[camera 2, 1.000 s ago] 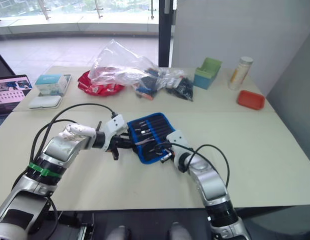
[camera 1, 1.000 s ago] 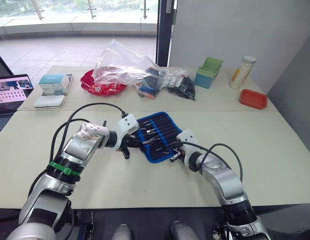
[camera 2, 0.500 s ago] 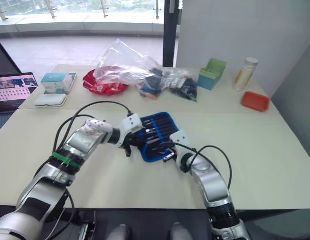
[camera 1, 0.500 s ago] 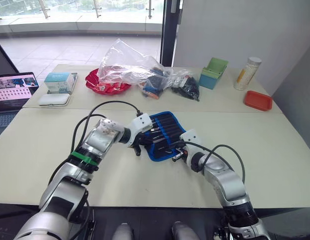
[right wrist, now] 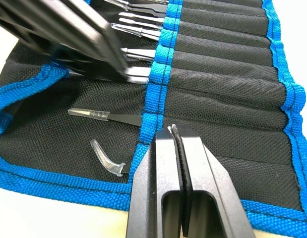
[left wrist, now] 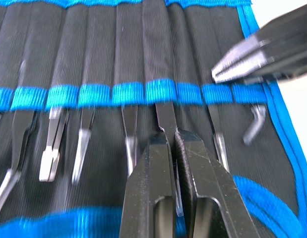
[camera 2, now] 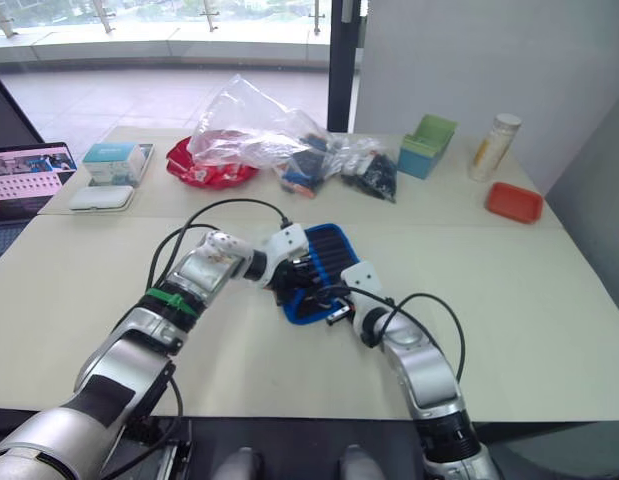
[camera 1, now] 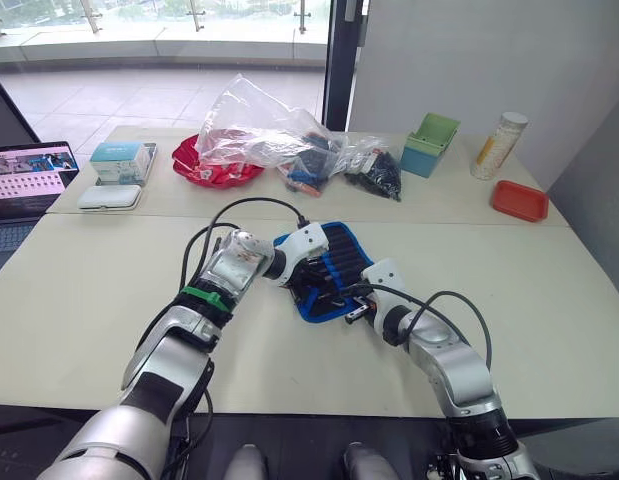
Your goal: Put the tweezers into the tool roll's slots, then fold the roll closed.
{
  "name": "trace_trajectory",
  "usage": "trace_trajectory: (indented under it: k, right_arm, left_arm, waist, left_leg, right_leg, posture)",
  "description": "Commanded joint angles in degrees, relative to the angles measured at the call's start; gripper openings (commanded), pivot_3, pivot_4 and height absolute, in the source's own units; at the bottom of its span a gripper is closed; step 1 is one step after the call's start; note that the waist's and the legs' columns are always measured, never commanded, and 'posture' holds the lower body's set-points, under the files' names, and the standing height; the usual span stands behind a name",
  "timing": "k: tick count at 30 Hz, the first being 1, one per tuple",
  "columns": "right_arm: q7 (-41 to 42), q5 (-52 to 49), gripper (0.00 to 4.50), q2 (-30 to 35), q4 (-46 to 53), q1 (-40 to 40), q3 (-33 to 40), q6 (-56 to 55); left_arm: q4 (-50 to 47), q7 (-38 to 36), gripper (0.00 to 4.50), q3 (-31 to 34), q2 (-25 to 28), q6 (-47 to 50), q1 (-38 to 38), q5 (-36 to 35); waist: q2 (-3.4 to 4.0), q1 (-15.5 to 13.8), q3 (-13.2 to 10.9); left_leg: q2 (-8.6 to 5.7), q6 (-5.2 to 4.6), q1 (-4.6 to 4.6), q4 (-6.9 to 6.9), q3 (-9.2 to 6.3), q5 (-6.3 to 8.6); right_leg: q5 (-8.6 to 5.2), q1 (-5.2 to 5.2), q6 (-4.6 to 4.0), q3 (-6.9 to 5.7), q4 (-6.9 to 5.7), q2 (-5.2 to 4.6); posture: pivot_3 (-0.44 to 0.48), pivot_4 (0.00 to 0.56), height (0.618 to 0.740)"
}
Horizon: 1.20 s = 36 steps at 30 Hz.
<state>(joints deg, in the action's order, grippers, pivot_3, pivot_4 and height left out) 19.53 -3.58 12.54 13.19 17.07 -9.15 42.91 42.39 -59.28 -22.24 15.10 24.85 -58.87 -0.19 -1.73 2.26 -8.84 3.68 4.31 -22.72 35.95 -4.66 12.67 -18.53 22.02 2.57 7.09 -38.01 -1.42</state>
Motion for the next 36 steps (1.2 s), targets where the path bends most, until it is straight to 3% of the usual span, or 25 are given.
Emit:
trace_trajectory:
  k: [1,11,16,18,20,23,25,31,36]
  right_arm:
    - [-0.6,0.2,0.0,0.3,-2.0,-2.4,-0.8,3.4]
    - [-1.0,-0.1,0.0,0.4,-1.4,-2.9,-0.7,3.8]
    - [-1.1,0.0,0.0,0.3,-1.8,-2.8,-0.7,3.6]
    - [-1.2,0.1,0.0,0.3,-2.2,-2.6,-0.7,3.5]
    - [-1.1,0.1,0.0,0.3,-2.5,-2.4,-0.8,3.4]
    - [-0.9,0.1,0.0,0.4,-3.0,-2.0,-1.1,3.3]
    - [-0.5,-0.1,0.0,0.6,-3.2,-1.8,-1.3,3.3]
    - [1.1,-0.2,0.0,1.6,-3.5,-1.2,-2.0,3.2]
    - [2.7,-0.3,0.0,2.8,-3.4,-1.0,-2.3,3.3]
  left_arm:
    - [6.8,1.4,0.04,1.1,-3.3,-5.6,-3.1,1.3]
    - [9.5,-0.4,0.04,4.0,-3.4,-8.5,-4.0,2.4]
    - [2.8,-2.7,1.6,7.9,-0.5,-6.0,-3.0,-0.7]
    - [-4.7,-3.5,2.4,12.2,2.8,-2.0,-1.3,-4.3]
    - [-11.6,-3.4,2.9,16.2,6.2,1.3,1.1,-7.3]
    - [-21.9,-2.4,3.99,21.9,12.1,6.1,7.2,-11.1]
    - [-28.9,-1.4,4.46,25.9,15.1,9.4,12.1,-14.3]
    - [-47.6,6.5,4.46,38.2,21.1,15.3,32.1,-18.1]
    - [-61.6,12.0,4.46,50.6,20.1,19.2,50.0,-23.2]
  waist:
    - [0.0,-0.2,0.0]
    - [0.0,-1.1,0.0]
    - [0.0,-0.7,0.0]
    - [0.01,-0.3,0.0]
    - [0.02,0.3,0.0]
    - [0.06,0.7,0.0]
    - [0.08,0.9,0.0]
    - [0.07,0.5,0.0]
    - [-0.01,0.3,0.0]
  left_leg:
    - [0.0,0.0,0.0,0.0,0.0,0.0]
    - [-0.1,0.0,-0.04,0.12,-0.01,-0.01]
    - [-0.08,0.0,-0.11,0.08,-0.01,-0.01]
    - [-0.07,-0.01,-0.12,0.04,-0.02,-0.01]
    - [-0.06,-0.01,-0.12,0.0,-0.04,-0.01]
    - [-0.03,-0.01,-0.06,-0.03,-0.05,-0.01]
    - [-0.03,-0.01,0.01,-0.04,-0.05,-0.01]
    - [-0.03,0.0,0.08,0.03,-0.11,-0.01]
    - [0.05,0.0,0.1,-0.03,-0.09,0.0]
  right_leg:
    - [0.0,0.0,0.0,0.0,0.0,0.0]
    - [0.03,-0.02,0.07,0.03,-0.02,-0.07]
    - [0.03,0.08,0.07,0.03,-0.05,-0.05]
    - [0.04,0.12,0.06,0.02,-0.09,-0.05]
    - [0.04,0.14,0.05,0.02,-0.11,-0.05]
    - [0.05,0.15,0.04,0.0,-0.25,-0.05]
    - [0.05,0.15,0.03,0.02,-0.39,-0.05]
    - [0.05,0.1,0.03,0.01,-0.51,-0.06]
    - [0.04,0.13,0.01,-0.03,-0.48,-0.03]
  posture:
    - [0.0,0.15,0.74]
    - [0.0,0.15,0.74]
    - [0.0,0.15,0.74]
    - [0.0,0.15,0.74]
    - [0.0,0.15,0.74]
    - [0.0,0.15,0.74]
    - [0.0,0.15,0.74]
    - [0.0,0.15,0.74]
    - [0.0,0.15,0.74]
